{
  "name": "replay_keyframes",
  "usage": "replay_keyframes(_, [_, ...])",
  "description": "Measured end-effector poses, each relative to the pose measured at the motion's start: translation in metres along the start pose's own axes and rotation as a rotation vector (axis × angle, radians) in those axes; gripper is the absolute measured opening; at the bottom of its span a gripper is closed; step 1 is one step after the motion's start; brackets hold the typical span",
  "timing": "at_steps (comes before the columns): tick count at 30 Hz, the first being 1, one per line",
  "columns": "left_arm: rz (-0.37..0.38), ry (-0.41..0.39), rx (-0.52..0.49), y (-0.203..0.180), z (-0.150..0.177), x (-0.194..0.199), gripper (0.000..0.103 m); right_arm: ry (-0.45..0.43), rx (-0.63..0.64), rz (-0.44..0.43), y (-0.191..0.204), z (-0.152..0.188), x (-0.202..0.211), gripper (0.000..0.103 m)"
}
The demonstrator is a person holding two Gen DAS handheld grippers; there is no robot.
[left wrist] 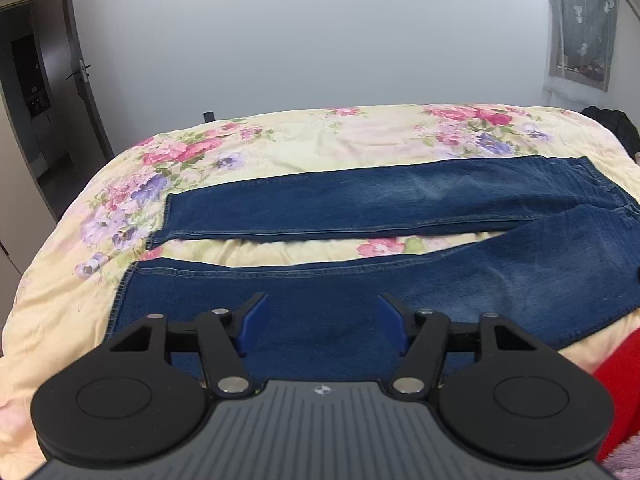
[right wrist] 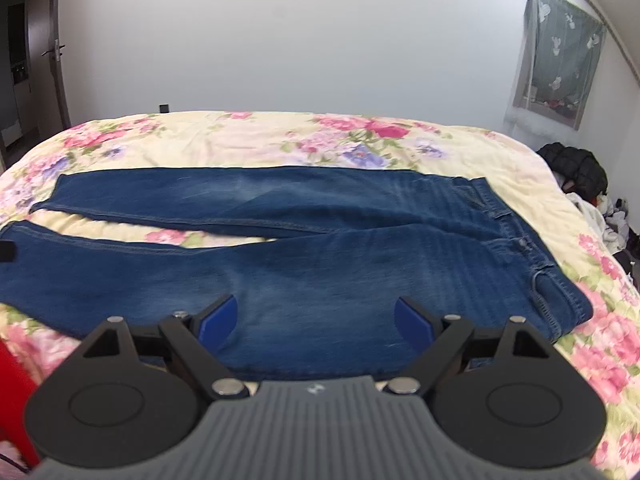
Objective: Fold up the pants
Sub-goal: 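Grasp a jeans leg hem with left tool while right tool grasps the waistband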
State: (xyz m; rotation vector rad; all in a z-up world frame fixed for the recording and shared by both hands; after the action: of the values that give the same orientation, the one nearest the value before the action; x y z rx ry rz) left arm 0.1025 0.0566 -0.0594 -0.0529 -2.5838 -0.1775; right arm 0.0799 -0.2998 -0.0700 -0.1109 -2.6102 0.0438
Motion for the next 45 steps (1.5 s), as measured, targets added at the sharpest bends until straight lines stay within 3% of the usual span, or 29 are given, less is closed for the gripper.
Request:
replay_keyframes(5, [-0.065, 0.042, 0.024, 0.038, 0.004, -0.031, 0.061, 0.014, -0.02, 0.067, -0.053, 0.005, -0.029, 0.082])
replay_keyframes(11, [-0.122, 0.026, -0.023, 0.086, 0.003, -0.063, 0.057, 0.049, -0.029, 0.141, -0.116, 0.013, -0.058, 0.081])
replay_keyframes(14, [-0.094, 0.057, -0.024, 0.109, 0.007, -0.08, 0.055, 0.069, 0.015, 0.16, -0.139, 0.023, -0.072, 0.066])
replay_keyframes(16, [-0.082, 0.076, -0.09, 0.12, 0.013, -0.088, 0.055, 0.079, 0.034, 0.159, -0.152, 0.03, -0.078, 0.057])
replay_keyframes(20, [-0.066, 0.157, -0.238, 0.133, 0.035, -0.098, 0.055, 0.119, 0.033, 0.22, -0.174, 0.042, -0.08, 0.059])
replay_keyframes(23, [0.004, 0.246, -0.28, 0.139, 0.056, -0.105, 0.055, 0.138, 0.025, 0.241, -0.184, 0.05, -0.081, 0.063])
replay_keyframes(30, [0.184, 0.43, -0.616, 0.123, 0.111, -0.107, 0.056, 0.165, -0.018, 0.308, -0.209, 0.061, -0.083, 0.064])
replay_keyframes(33, [0.241, 0.476, -0.657, 0.118, 0.121, -0.106, 0.064, 0.172, -0.058, 0.341, -0.223, 0.062, -0.08, 0.068])
replay_keyframes(35, [0.233, 0.463, -0.695, 0.118, 0.122, -0.109, 0.072, 0.18, -0.067, 0.356, -0.231, 0.064, -0.079, 0.068])
replay_keyframes(41, [0.227, 0.563, -0.845, 0.108, 0.145, -0.128, 0.073, 0.216, -0.061, 0.362, -0.245, 0.074, -0.082, 0.068])
replay_keyframes(45, [0.161, 0.54, -0.93, 0.099, 0.15, -0.137, 0.071, 0.218, -0.06, 0.357, -0.252, 0.077, -0.082, 0.068])
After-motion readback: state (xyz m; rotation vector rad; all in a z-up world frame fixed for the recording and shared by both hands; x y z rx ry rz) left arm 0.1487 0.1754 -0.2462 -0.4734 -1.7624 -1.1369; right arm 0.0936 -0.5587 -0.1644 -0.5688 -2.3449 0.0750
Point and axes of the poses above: each gripper's, at about its wrist camera, not at the fingertips, and x roughly against the way its jaws point, y to its left, z to its underside, the point moved 9 cm from there along -x, roughly the way its jaws point, and after that the axes turned 10 degrees about -y, right-handed, at the moved point
